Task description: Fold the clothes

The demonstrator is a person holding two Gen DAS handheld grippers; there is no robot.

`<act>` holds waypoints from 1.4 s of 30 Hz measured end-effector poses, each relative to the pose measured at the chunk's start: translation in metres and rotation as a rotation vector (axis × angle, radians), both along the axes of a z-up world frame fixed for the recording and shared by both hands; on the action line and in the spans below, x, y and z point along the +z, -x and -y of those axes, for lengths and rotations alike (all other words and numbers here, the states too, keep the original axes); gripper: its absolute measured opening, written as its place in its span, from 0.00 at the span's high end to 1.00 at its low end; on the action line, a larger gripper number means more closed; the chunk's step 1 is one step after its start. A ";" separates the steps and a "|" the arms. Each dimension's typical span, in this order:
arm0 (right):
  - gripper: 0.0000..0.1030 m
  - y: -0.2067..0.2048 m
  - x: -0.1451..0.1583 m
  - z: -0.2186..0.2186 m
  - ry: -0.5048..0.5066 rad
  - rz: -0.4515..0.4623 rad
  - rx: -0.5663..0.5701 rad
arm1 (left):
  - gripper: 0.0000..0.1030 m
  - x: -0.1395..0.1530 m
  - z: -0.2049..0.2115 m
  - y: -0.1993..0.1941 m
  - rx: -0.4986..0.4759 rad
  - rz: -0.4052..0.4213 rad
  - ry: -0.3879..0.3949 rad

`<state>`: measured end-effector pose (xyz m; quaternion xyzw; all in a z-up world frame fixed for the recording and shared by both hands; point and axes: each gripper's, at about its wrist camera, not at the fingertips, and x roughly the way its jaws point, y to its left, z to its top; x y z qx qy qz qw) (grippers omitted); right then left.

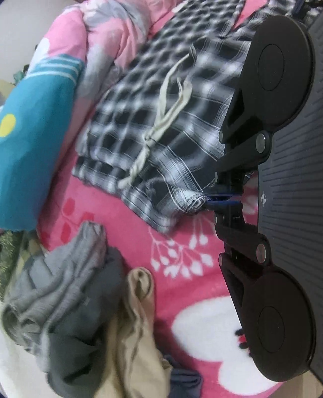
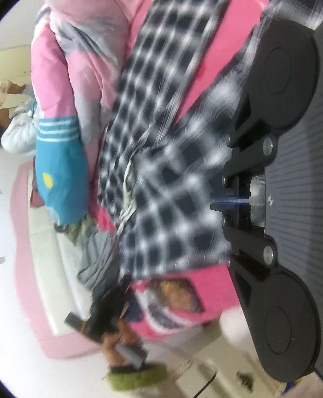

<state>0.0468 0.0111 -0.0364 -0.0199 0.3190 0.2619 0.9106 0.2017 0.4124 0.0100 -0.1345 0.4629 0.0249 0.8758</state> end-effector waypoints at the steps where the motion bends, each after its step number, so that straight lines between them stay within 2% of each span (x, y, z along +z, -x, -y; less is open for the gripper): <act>1: 0.97 0.001 0.000 -0.002 0.024 0.013 -0.015 | 1.00 -0.002 0.000 -0.001 0.003 0.000 0.006; 3: 0.97 0.010 0.007 -0.007 0.038 0.067 0.015 | 1.00 -0.003 0.001 -0.003 0.007 0.005 0.016; 5: 0.96 0.027 0.016 -0.023 0.048 0.157 0.131 | 1.00 -0.003 0.003 -0.007 0.010 0.009 0.024; 7: 0.91 0.041 0.016 -0.044 0.112 0.214 0.249 | 1.00 -0.002 0.005 -0.012 0.012 0.014 0.033; 8: 0.81 0.045 0.011 -0.055 0.164 0.230 0.295 | 1.00 -0.002 0.006 -0.014 0.013 0.016 0.038; 10: 0.70 0.047 -0.004 -0.073 0.274 0.242 0.337 | 0.99 -0.002 0.008 -0.018 0.013 0.018 0.042; 11: 0.67 0.046 -0.010 -0.080 0.320 0.242 0.343 | 0.99 -0.002 0.009 -0.021 0.012 0.017 0.042; 13: 0.68 0.039 -0.017 -0.082 0.355 0.215 0.322 | 0.99 -0.003 0.010 -0.025 0.011 0.015 0.044; 15: 0.84 0.028 -0.016 -0.074 0.297 0.159 0.297 | 0.99 -0.005 0.010 -0.028 0.013 0.012 0.052; 16: 1.00 0.021 -0.012 -0.065 0.231 0.119 0.275 | 0.99 -0.006 0.009 -0.028 0.016 0.011 0.059; 20: 1.00 -0.017 -0.008 -0.017 -0.080 -0.057 0.141 | 0.99 -0.010 0.008 -0.030 0.021 0.006 0.076; 23: 0.97 -0.046 -0.021 0.012 -0.235 -0.190 0.010 | 0.99 -0.016 0.007 -0.030 0.029 -0.012 0.085; 25: 0.92 -0.055 -0.029 0.025 -0.267 -0.235 -0.076 | 0.99 -0.019 0.007 -0.030 0.036 -0.021 0.090; 28: 0.88 -0.049 -0.021 0.035 -0.270 -0.174 -0.124 | 0.99 -0.022 0.005 -0.031 0.041 -0.032 0.096; 30: 0.87 -0.035 -0.009 0.025 -0.210 -0.065 -0.075 | 0.99 -0.024 0.004 -0.032 0.042 -0.037 0.098; 32: 0.87 -0.016 0.002 0.001 -0.099 0.067 0.033 | 0.99 -0.024 0.005 -0.033 0.041 -0.038 0.097; 35: 0.87 0.012 0.002 -0.047 0.094 0.208 0.229 | 0.99 -0.023 0.006 -0.034 0.039 -0.037 0.091; 39: 0.86 0.022 -0.018 -0.091 0.275 0.278 0.331 | 0.99 -0.023 0.006 -0.033 0.038 -0.034 0.090; 42: 0.86 0.015 -0.030 -0.103 0.334 0.279 0.333 | 0.99 -0.023 0.005 -0.031 0.040 -0.032 0.096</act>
